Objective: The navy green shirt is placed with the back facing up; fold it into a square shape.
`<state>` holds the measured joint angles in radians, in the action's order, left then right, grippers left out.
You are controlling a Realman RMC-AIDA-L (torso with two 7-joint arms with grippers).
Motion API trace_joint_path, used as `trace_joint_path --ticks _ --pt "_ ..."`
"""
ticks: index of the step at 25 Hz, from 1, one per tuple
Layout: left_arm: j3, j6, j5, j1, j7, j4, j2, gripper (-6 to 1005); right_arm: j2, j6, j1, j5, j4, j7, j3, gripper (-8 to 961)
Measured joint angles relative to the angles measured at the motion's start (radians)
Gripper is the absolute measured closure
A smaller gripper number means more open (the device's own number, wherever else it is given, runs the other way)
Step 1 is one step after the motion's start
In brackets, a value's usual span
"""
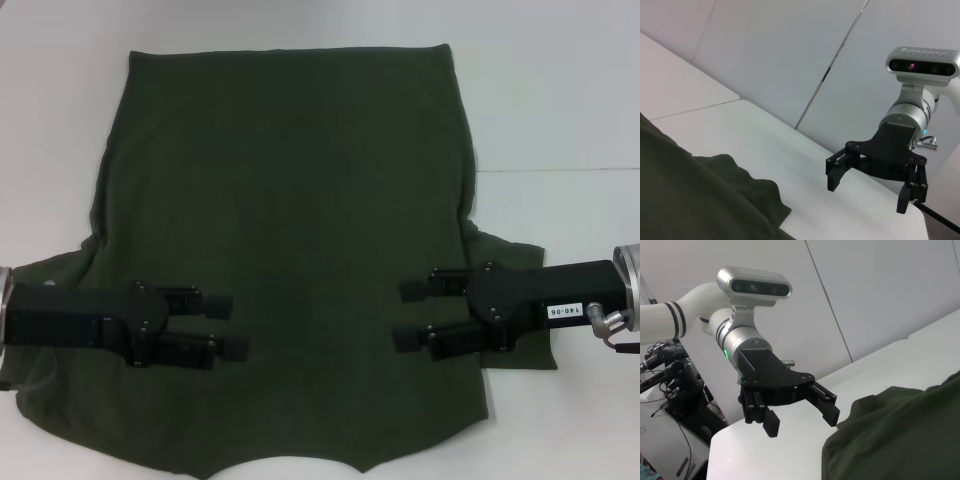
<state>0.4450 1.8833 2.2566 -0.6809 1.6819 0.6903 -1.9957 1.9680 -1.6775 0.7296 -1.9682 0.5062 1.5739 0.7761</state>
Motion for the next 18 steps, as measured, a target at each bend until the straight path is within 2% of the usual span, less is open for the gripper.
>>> trace_joint_path --ticks 18 --pt "-0.004 -0.004 0.019 -0.002 0.000 0.000 0.000 140 0.003 -0.004 -0.003 0.000 0.000 0.000 0.002 41"
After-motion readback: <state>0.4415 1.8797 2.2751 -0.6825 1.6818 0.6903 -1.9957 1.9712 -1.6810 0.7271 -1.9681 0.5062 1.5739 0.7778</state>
